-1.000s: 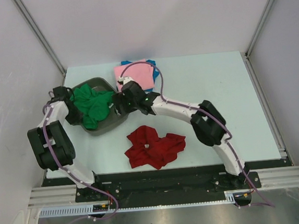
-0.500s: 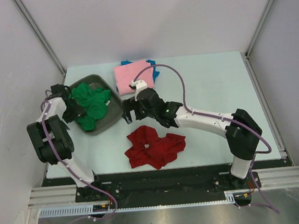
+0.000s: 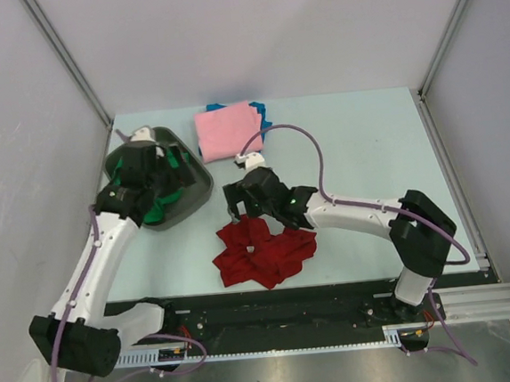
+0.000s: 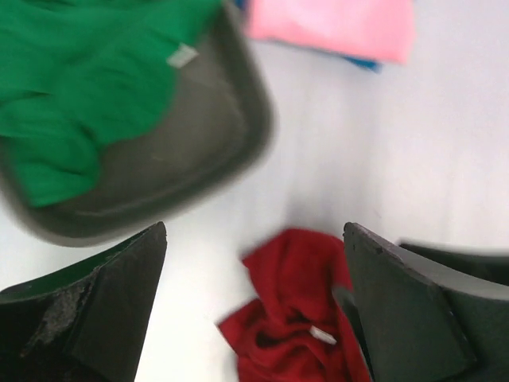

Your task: Fold and stack the t-shirts

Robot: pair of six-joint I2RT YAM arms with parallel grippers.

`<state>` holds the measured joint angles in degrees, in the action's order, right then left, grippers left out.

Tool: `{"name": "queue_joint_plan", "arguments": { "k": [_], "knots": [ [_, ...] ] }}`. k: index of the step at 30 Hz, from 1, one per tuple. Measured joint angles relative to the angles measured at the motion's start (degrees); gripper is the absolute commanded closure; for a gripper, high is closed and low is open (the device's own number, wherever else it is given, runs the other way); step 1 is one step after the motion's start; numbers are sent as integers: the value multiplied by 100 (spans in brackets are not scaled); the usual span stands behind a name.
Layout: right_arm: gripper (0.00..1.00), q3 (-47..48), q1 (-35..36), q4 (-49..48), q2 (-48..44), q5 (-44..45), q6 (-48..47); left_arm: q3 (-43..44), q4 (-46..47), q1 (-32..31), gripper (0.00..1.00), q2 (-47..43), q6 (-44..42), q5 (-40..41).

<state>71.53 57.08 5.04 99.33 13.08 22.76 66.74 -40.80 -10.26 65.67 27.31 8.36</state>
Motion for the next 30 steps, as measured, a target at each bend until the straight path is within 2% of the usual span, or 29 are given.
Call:
{"name": "queue_joint_plan", "arguments": {
  "k": [4,8,12,15,19,24,30],
  "knots": [
    [0,-426,-444,496,-612,382,361,-302,348,-1023,5,76,367,-334],
    [0,-885,-1176,931,-1731,870,693,-452,946,-1464,5,1126,778,-754],
    [0,-1104,-1506,1305,-2905,1178,833,-258,1325,-1674,5,2382,1141,-992],
    [0,-1169,-1585,1464,-3458,1222,857,179,1408,-1716,5,3115,1351,-1119],
    [0,-1329,-1646,1644,-3692,1259,859,898,1502,-1694,5,3899,1541,-1152],
    [0,-1735,-1672,1801,-3694,1231,874,1047,1495,-1429,5,4240,1561,-1161],
    [0,-1954,-1672,1801,-3687,1117,927,1014,1506,-616,6,4387,1290,-1285]
  ]
}}
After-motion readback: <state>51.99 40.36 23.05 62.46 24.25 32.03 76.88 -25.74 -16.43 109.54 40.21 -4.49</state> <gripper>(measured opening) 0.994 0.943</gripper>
